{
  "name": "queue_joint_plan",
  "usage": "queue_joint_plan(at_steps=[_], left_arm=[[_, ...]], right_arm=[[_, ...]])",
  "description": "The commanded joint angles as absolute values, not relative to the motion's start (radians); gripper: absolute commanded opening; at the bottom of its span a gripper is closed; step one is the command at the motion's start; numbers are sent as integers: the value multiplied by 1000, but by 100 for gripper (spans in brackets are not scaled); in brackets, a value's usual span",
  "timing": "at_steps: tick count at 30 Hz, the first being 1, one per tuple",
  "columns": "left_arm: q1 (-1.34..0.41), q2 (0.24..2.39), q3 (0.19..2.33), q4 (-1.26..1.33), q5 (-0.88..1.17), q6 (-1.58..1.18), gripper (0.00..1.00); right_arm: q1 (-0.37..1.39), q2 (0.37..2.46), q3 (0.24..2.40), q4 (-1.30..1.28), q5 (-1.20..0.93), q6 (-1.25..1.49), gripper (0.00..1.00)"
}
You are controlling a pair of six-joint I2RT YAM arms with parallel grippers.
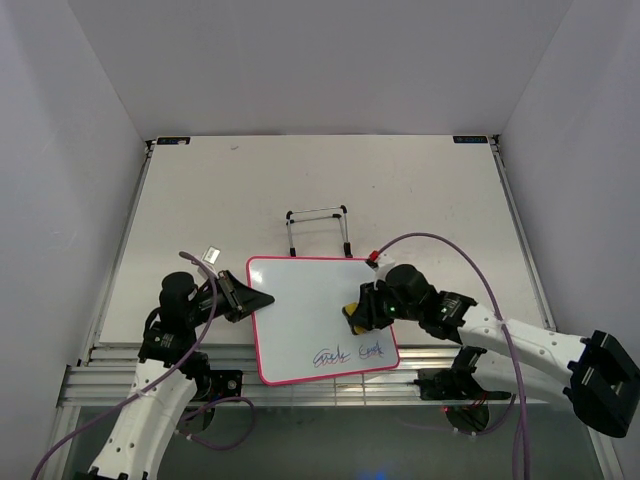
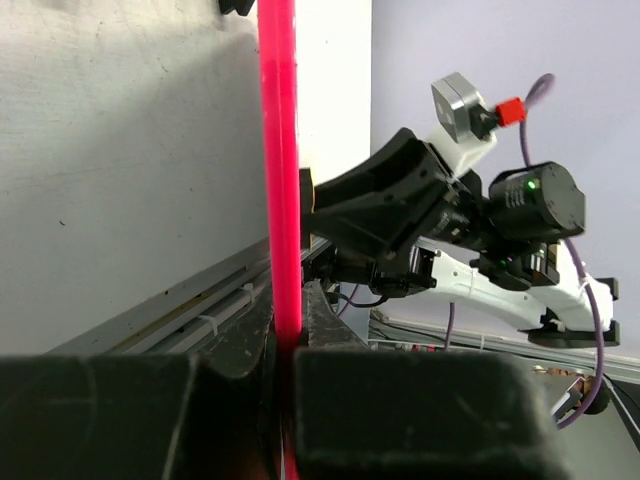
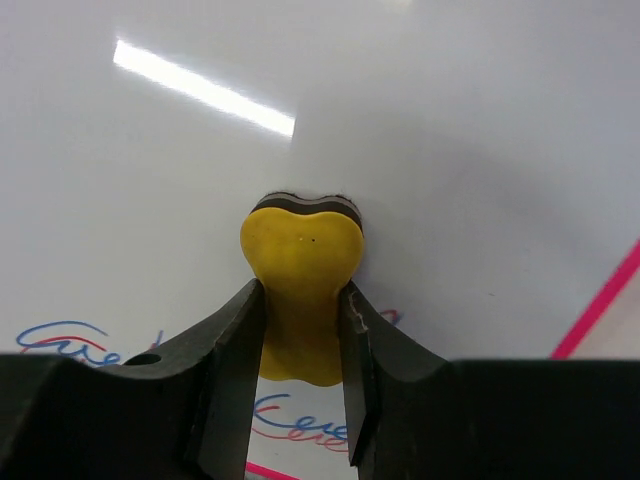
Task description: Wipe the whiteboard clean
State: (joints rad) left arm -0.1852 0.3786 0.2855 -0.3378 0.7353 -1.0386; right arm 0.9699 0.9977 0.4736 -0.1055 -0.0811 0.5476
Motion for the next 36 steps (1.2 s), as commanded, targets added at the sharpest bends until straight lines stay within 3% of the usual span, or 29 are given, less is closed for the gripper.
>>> queue_joint_plan(at_steps=[1, 16, 21, 27, 36], left_arm=[[-181, 362, 380, -195, 759, -1109, 0], [-181, 261, 354, -175, 701, -1230, 0], [-181, 268, 334, -170, 692, -1236, 0], [-181, 276, 314, -161, 677, -1241, 0], [-181, 281, 310, -156, 676, -1241, 0]], right_arm=[[844, 954, 379, -175, -136, 514, 14], [609, 874, 261, -173, -156, 505, 13], [609, 854, 238, -94, -311, 518, 11], [725, 834, 239, 64, -365, 612, 10], [991, 1001, 409, 109, -212, 661, 9]])
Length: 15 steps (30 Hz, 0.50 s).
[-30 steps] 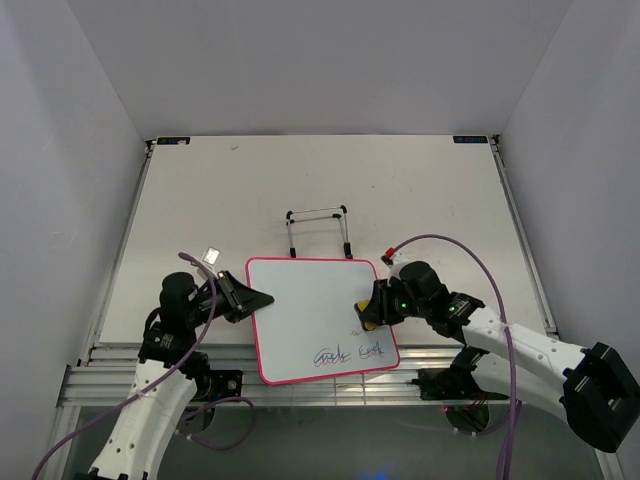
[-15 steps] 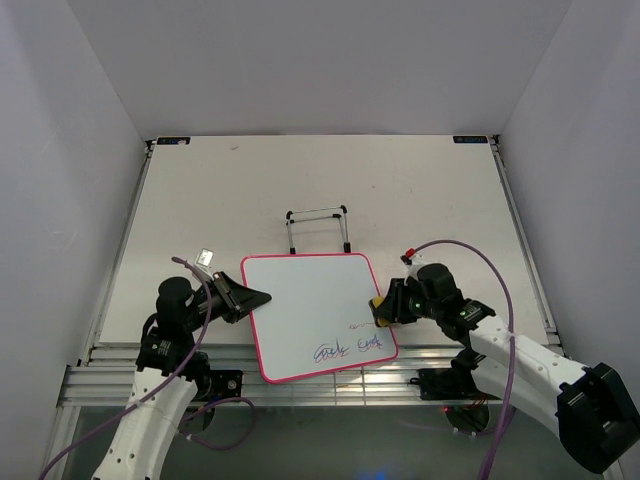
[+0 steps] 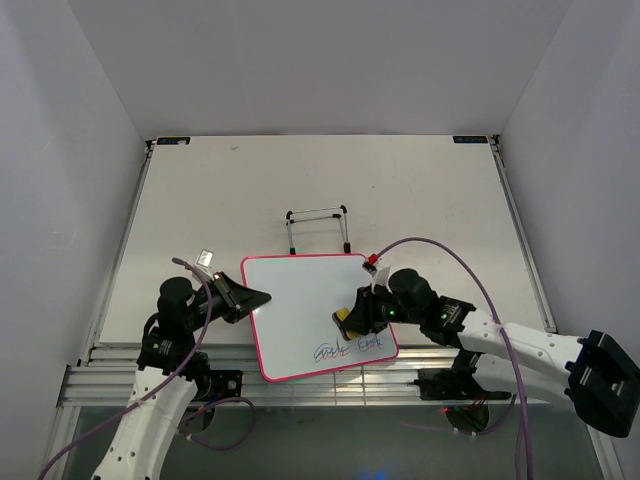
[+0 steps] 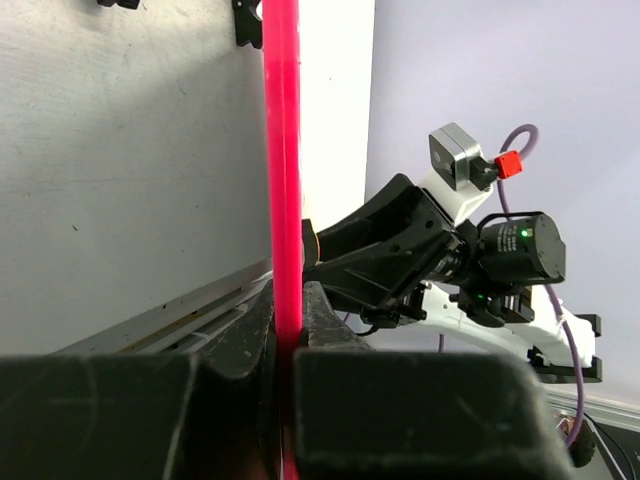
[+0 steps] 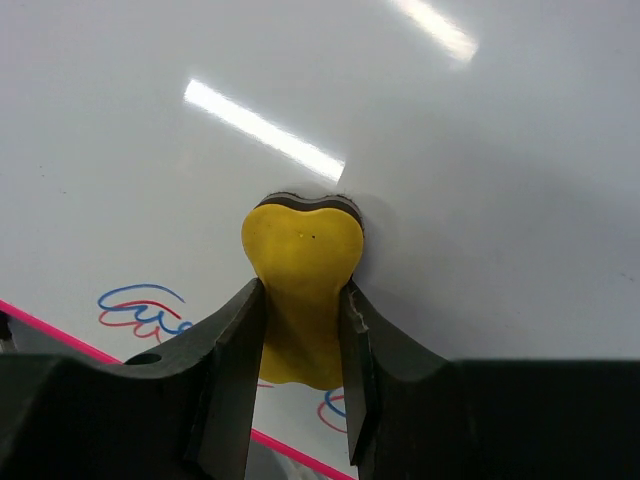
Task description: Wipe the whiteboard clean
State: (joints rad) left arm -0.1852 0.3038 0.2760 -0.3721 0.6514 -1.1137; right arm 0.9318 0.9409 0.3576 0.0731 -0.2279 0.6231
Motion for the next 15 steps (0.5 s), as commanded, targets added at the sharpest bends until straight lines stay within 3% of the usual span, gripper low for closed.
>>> queue_joint_plan(at_steps=[1, 7, 15], left_arm=[[-181, 282, 311, -156, 676, -1243, 0], [-181, 291, 322, -156, 690, -1232, 0], [-181, 278, 318, -156, 690, -1236, 0]], right_arm=[[992, 1014, 414, 104, -201, 660, 9], [938, 1037, 405, 2, -89, 604, 9], [621, 947, 276, -78, -164, 561, 9]])
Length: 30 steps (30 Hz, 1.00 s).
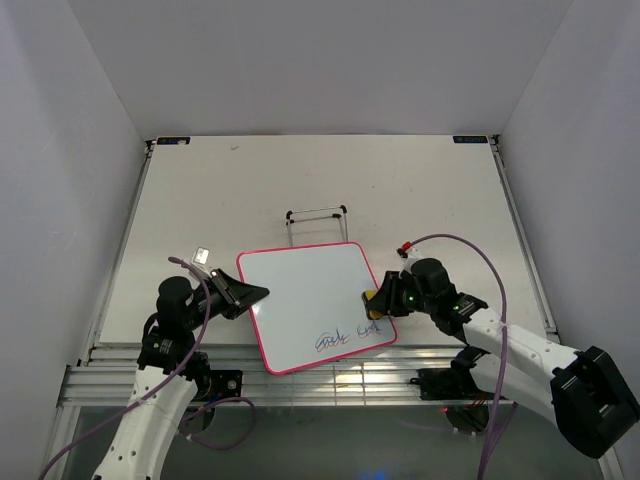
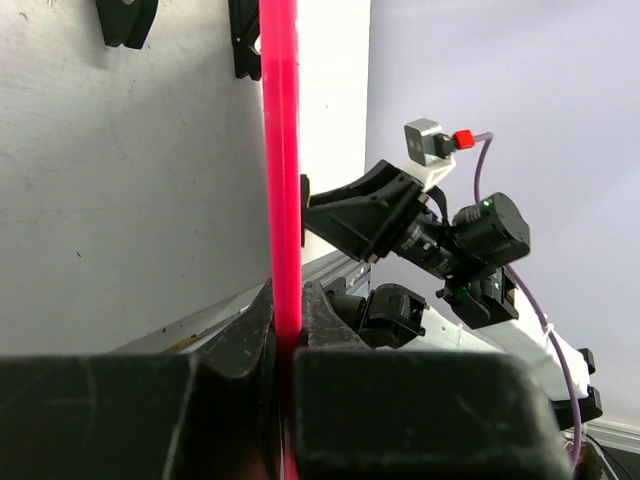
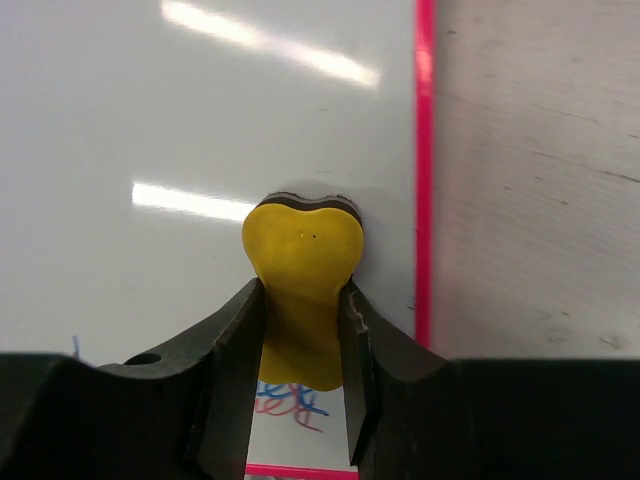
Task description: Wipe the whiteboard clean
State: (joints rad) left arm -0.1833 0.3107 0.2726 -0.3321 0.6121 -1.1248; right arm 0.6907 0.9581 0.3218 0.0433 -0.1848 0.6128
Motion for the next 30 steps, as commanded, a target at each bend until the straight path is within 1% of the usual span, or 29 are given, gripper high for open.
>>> queue_joint_plan(at_steps=[1, 2, 5, 10, 13, 18, 23, 27, 28, 30], left_arm=[[-183, 278, 316, -156, 690, -1238, 0], [-183, 278, 319, -158, 692, -1238, 0], [-181, 281, 324, -156, 695, -1236, 0], [-183, 285, 325, -158, 698, -1236, 0], [-181, 293, 328, -152, 696, -1238, 0], [-181, 295, 344, -147, 698, -1241, 0], [-183, 298, 334, -143, 699, -1247, 0], [-183, 287, 339, -127, 703, -1255, 0], [-181, 287, 341, -115, 704, -1253, 0], [-181, 287, 351, -84, 710, -1240, 0]], right_arm=[[598, 942, 275, -90, -176, 549, 9], [557, 943, 273, -92, -190, 542, 9], [512, 965, 288, -95, -216, 503, 9], [518, 997, 322, -63, -323, 483, 8], [584, 983, 342, -26, -327, 509, 8], [797, 968, 414, -17, -221, 560, 8], [995, 1034, 500, 63, -150, 601, 8], [1088, 1109, 572, 118, -187, 617, 8], [1091, 1105, 577, 135, -246, 620, 8], [1089, 1059, 572, 153, -239, 626, 8]])
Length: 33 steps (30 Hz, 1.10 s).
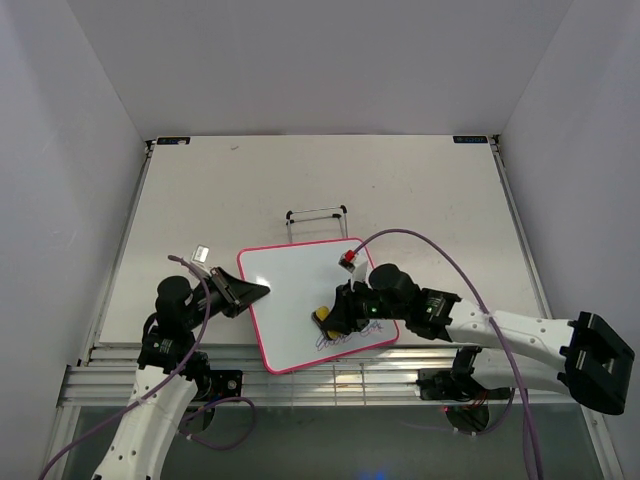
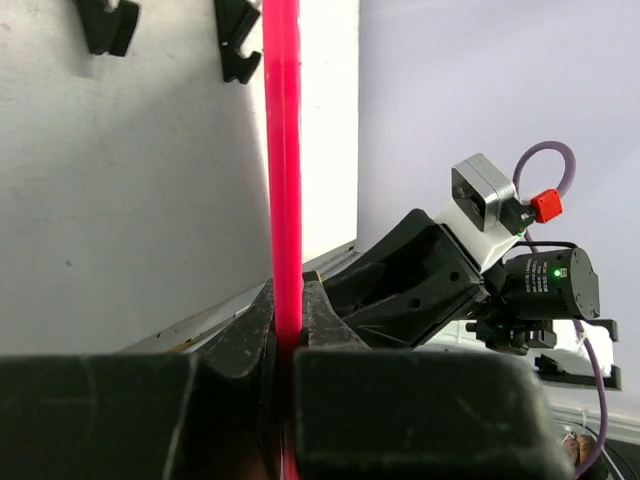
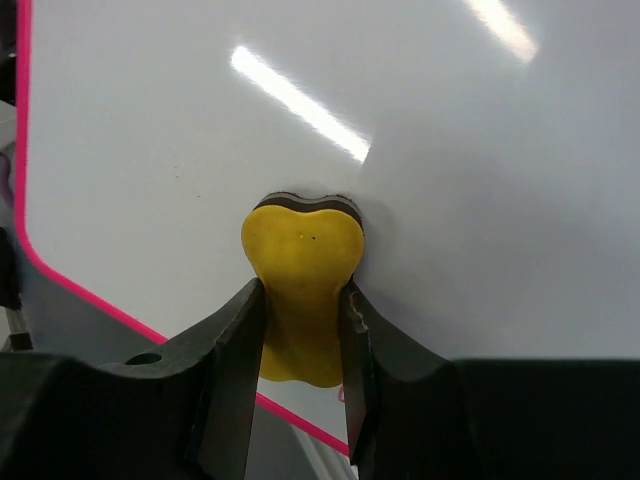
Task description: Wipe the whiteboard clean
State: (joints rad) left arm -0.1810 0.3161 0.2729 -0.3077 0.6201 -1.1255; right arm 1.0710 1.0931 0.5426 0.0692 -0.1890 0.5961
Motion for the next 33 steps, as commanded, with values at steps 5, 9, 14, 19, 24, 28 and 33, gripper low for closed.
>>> queue_joint_plan(at_steps=[5, 9, 14, 19, 24, 28, 33], left_arm=[[-181, 285, 342, 71, 724, -1259, 0], [-181, 310, 348, 173, 729, -1276, 0], [-181, 411, 399, 184, 690, -1262, 0], [-181, 515, 449, 187, 693, -1299, 0], [-181, 532, 445, 187, 641, -1324, 0], [-183, 546, 446, 186, 626, -1338, 0], [-181, 546, 457, 186, 615, -1345, 0]], right_arm=[[1055, 836, 636, -110, -23, 536, 8], [1046, 707, 707, -320, 103, 502, 8], [1046, 612, 750, -422, 201, 444, 8], [1046, 716, 818, -502, 264, 367, 8], [1063, 808, 842, -413, 212, 362, 8], [1113, 897, 844, -318, 187, 371, 8], [1193, 1006, 891, -239, 210, 397, 8]])
